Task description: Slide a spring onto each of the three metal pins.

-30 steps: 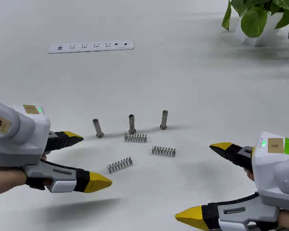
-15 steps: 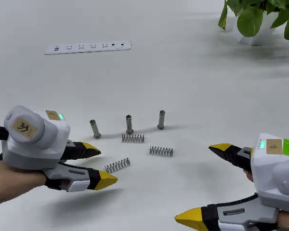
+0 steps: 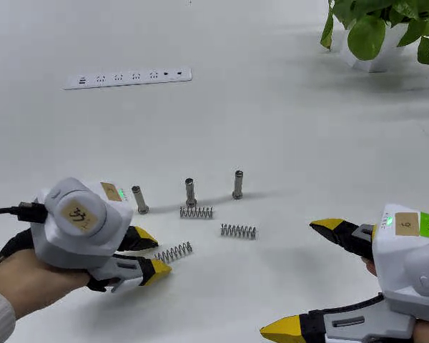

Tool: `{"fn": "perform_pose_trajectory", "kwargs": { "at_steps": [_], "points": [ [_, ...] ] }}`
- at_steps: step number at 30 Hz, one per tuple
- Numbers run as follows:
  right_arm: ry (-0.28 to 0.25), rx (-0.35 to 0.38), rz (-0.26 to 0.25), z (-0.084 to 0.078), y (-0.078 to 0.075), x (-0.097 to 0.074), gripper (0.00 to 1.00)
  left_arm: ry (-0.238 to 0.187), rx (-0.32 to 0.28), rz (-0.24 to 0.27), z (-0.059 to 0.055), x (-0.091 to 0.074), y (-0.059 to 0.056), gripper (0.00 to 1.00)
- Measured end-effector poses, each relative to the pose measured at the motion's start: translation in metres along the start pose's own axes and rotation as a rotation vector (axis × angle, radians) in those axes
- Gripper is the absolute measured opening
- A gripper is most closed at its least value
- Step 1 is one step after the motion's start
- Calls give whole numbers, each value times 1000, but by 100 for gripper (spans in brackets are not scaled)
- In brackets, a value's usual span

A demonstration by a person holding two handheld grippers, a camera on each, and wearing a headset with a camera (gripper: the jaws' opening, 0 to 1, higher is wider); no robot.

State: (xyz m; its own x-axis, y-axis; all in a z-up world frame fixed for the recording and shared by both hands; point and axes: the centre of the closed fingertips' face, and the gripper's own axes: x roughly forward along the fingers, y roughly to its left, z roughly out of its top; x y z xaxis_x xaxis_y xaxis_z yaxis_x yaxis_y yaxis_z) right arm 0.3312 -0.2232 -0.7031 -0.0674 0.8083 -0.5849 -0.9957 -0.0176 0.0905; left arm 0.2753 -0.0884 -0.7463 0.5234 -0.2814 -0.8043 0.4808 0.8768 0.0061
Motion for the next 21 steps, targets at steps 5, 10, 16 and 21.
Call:
{"fn": "perform_pose_trajectory", "kwargs": {
  "at_steps": [5, 10, 16, 21],
  "points": [
    [-1, 2, 0, 0, 1, 0, 99, 8, 23, 21, 2, 1, -1, 25],
    [-2, 5, 0, -1, 2, 1, 99, 6, 9, 36, 2, 2, -2, 21],
    [-4, 3, -2, 0, 2, 0, 99, 6, -24, 48, 1, 2, -1, 19],
    [-4, 4, -2, 1, 3, 1, 99, 13, -45, 64, 0, 3, 6, 14]
  ]
}}
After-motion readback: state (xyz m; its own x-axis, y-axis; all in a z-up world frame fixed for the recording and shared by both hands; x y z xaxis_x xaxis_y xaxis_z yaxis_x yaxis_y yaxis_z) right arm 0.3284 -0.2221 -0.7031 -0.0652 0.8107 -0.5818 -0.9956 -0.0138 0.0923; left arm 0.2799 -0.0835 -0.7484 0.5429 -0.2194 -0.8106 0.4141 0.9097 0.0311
